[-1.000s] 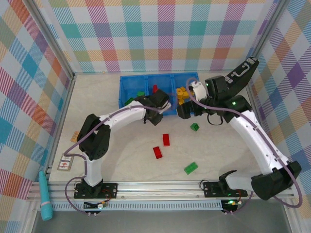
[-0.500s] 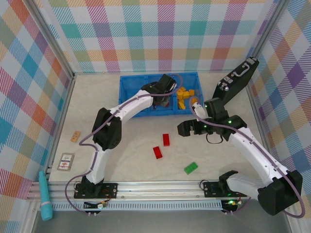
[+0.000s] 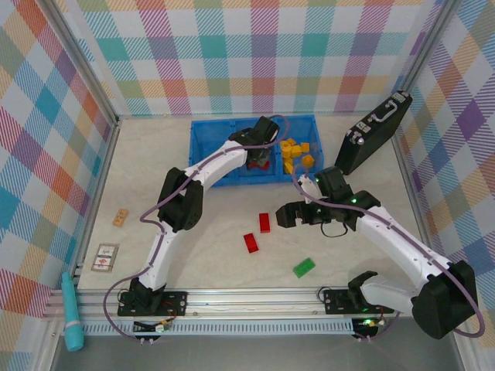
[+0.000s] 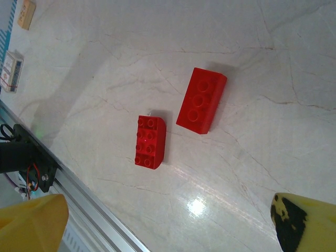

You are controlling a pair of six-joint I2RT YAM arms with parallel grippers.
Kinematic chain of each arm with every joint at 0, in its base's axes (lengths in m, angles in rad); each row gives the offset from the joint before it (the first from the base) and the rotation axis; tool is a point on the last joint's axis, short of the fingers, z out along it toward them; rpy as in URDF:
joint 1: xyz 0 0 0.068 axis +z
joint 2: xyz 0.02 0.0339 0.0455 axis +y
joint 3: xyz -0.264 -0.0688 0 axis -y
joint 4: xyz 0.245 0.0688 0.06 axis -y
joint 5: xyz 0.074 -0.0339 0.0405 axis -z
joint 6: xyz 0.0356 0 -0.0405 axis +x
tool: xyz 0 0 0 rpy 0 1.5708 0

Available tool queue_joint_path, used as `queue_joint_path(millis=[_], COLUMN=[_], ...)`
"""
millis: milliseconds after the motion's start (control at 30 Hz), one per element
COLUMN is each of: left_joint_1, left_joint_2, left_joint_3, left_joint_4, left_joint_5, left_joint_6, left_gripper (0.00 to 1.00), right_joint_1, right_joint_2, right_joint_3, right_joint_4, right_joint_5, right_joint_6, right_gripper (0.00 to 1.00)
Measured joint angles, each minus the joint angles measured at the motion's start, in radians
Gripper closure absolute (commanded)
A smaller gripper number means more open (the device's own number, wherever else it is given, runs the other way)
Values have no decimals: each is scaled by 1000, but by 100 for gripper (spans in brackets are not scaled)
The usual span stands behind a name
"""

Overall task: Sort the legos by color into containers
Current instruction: Place the lego in the container, then pick up the lego from the center of the table.

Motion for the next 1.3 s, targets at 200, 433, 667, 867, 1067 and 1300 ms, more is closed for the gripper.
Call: queue_joint_path(millis=[200, 433, 667, 867, 1067, 1300], left_joint_1=[0, 0, -2, -5, -31, -109], left_joint_2=[10, 9, -95, -307, -480, -491], left_joint_3=[5, 12, 17, -6, -213, -521], left_joint_4=[-21, -54, -222, -398, -441, -339], left_joint_5=[2, 3, 16, 34, 135, 276], left_joint_6=[-9, -28, -77, -189, -378, -639], left_gripper=[50, 43, 39, 39, 39, 39], right_joint_1=[0, 0, 0, -2, -13, -28], right_joint_2=[10, 13, 5, -92, -132, -163], right_joint_3=[0, 5, 46, 46, 46, 16], right_joint_4=[3, -15, -35, -8, 36, 87], right_joint_5=[1, 34, 95, 167, 242, 348], right_joint_6=[-1, -29, -69, -112, -140, -140], right_gripper=[1, 1, 1, 1, 1, 1])
